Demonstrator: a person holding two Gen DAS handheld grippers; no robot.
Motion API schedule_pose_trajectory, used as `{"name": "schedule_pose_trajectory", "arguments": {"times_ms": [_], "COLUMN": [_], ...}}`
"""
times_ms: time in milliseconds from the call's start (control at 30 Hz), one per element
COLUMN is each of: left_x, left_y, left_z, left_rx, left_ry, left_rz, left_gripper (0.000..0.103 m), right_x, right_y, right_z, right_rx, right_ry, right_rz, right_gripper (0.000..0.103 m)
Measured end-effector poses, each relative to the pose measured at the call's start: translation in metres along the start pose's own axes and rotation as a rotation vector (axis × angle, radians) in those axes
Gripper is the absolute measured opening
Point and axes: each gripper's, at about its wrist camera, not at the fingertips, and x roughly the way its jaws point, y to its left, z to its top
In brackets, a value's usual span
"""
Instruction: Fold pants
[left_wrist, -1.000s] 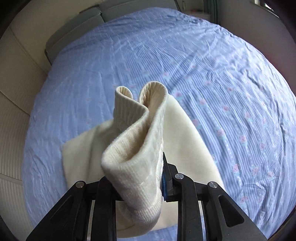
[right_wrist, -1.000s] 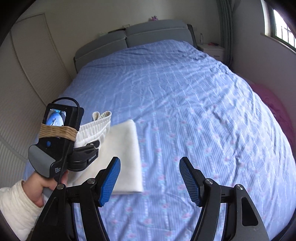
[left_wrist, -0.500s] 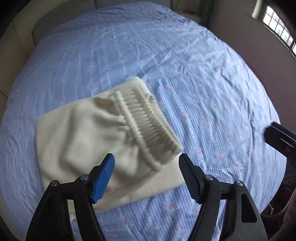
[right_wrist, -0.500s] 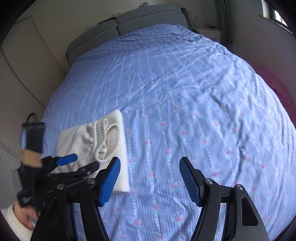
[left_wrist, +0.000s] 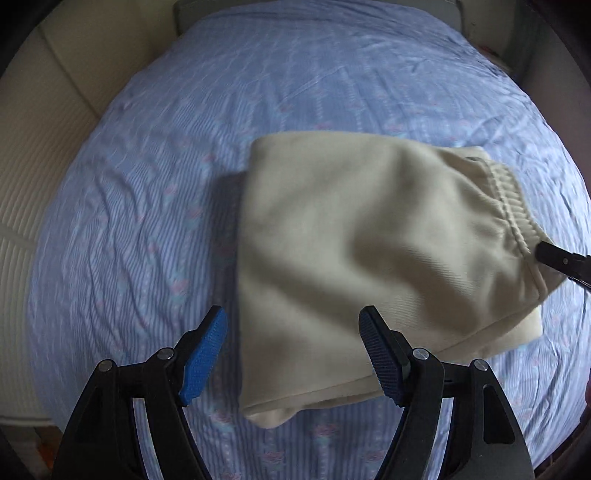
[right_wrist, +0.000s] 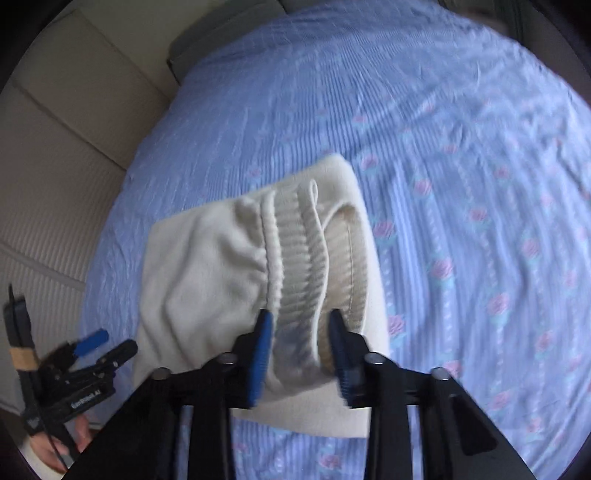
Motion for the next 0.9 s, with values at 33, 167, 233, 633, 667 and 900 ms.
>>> {"name": "schedule_pose_trajectory", "arguments": {"times_ms": [33, 167, 233, 633, 667, 900], "left_x": [0.005, 0.010, 0.015, 0.007, 0.002, -0.030], "left_y": [0.002, 0.009, 0.007, 0.003, 0.003, 0.001], "left_z": [0.000, -0.007, -0.008, -0.011, -0.013, -0.022], "left_rx": [-0.010, -0.026, -0.029, -0.012, -0.007, 0.022], "left_ry": [0.009, 0.022, 0.029, 0.026, 0.013, -0.085], "left_rz": [-0.009, -0.030, -0.041, -0.049, -0.046, -0.046], "left_gripper": [0.073, 0.073, 0.073, 0.073, 0.073, 0.080], "right_x": [-0.001, -0.024, -0.024, -0.012, -0.022, -0.037], "right_y": [-0.004, -0.002, -0.010, -0.037, -0.039, -0.024], "right_z": [-0.002, -0.011, -0.019, -0.041, -0.045, -0.089], "right_rx": [0.024, -0.014, -0.012, 0.073, 0.083, 0.191], "right_ry": [-0.006, -0.052, -0.038, -0.028, -0.055, -0.119], "right_rz": [0.014, 0.026, -0.010, -0.235, -0.244, -0.055], "right_gripper": [0.013, 0.008, 0.008, 0.063, 0.067, 0.085]}}
